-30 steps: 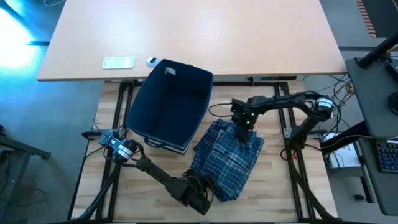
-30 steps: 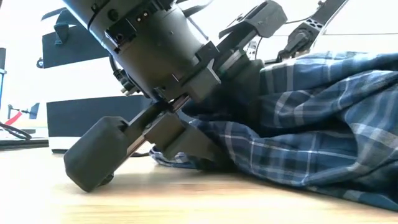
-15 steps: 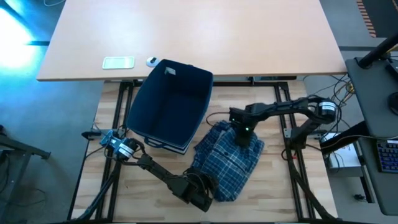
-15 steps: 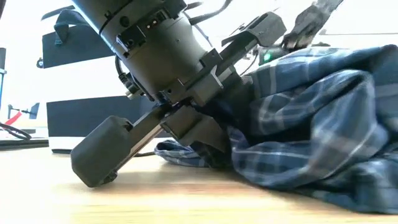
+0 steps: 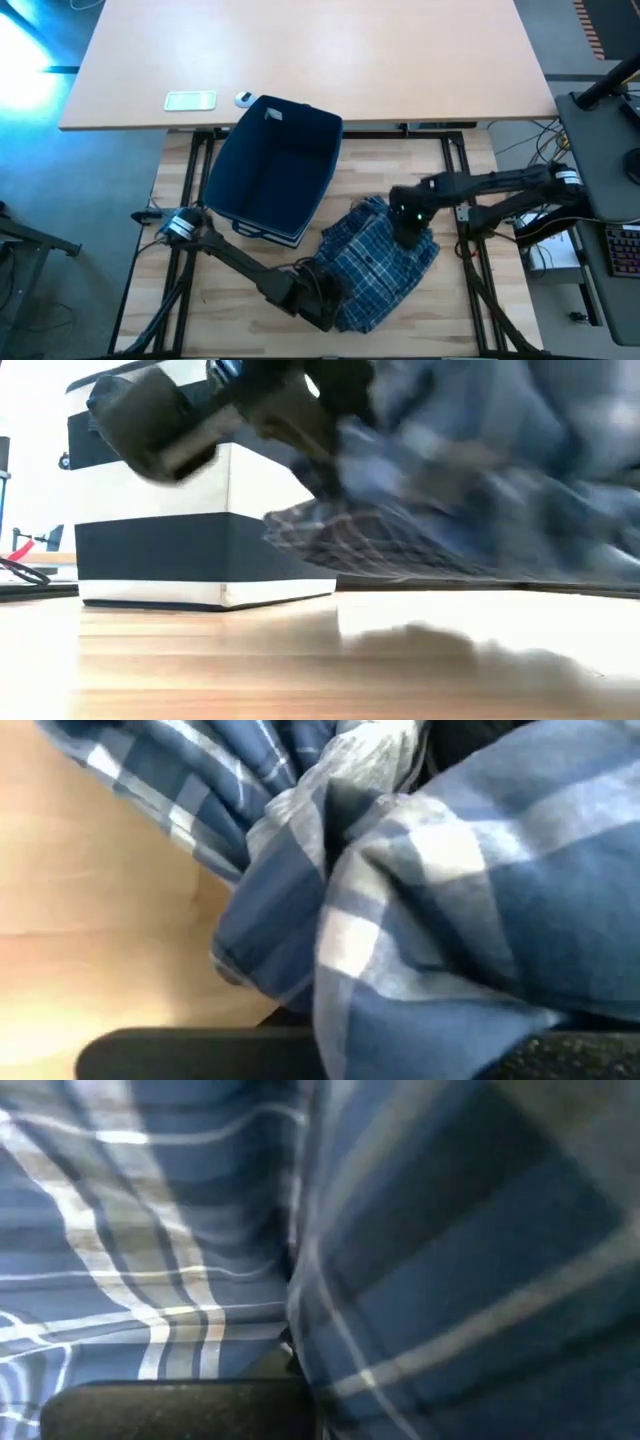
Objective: Fold Laundry from Bin
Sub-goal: Put the stacked clothes into the laundry bin
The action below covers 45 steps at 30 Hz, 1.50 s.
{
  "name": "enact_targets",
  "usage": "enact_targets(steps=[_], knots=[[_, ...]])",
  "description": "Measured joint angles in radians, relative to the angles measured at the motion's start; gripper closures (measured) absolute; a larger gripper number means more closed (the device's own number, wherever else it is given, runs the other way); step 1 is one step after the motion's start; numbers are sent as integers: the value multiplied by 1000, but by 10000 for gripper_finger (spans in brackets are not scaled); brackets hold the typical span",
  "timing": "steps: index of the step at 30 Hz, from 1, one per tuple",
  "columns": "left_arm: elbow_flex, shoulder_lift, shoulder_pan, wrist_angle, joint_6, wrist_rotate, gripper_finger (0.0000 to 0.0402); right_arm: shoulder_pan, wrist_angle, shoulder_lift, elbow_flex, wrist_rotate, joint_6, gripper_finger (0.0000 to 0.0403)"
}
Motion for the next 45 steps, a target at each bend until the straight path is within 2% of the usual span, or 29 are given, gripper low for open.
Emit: enact_targets(steps=[4,9,12,15,19,25,28,31,36,39,45], knots=[[3,-43,1,-117,29,153,401,152,53,-9,-31,98,191,367],[-8,-52,6,-186,107,333,401,353,224,29,-77,237,479,359],[-41,-53,16,-178,127,397,401,447,286,86,-80,303,568,336],[-61,-54,19,-195,128,420,395,486,290,139,-80,297,593,306],[-63,-83,10,-203,149,463,354,487,286,169,-80,257,568,257],[-63,-150,-64,-223,126,553,250,487,241,108,-79,243,535,177],[-63,-184,-119,-224,64,549,198,487,152,39,-79,254,510,142],[-63,-207,-186,-225,-40,463,154,487,114,-45,-84,283,491,113],[-62,-202,-271,-211,-232,85,106,487,127,-149,-98,356,517,83],[-62,-153,-254,-204,-229,51,92,487,148,-174,-104,383,548,75],[-61,-69,-205,-157,-237,62,79,487,148,-161,-105,375,577,74]])
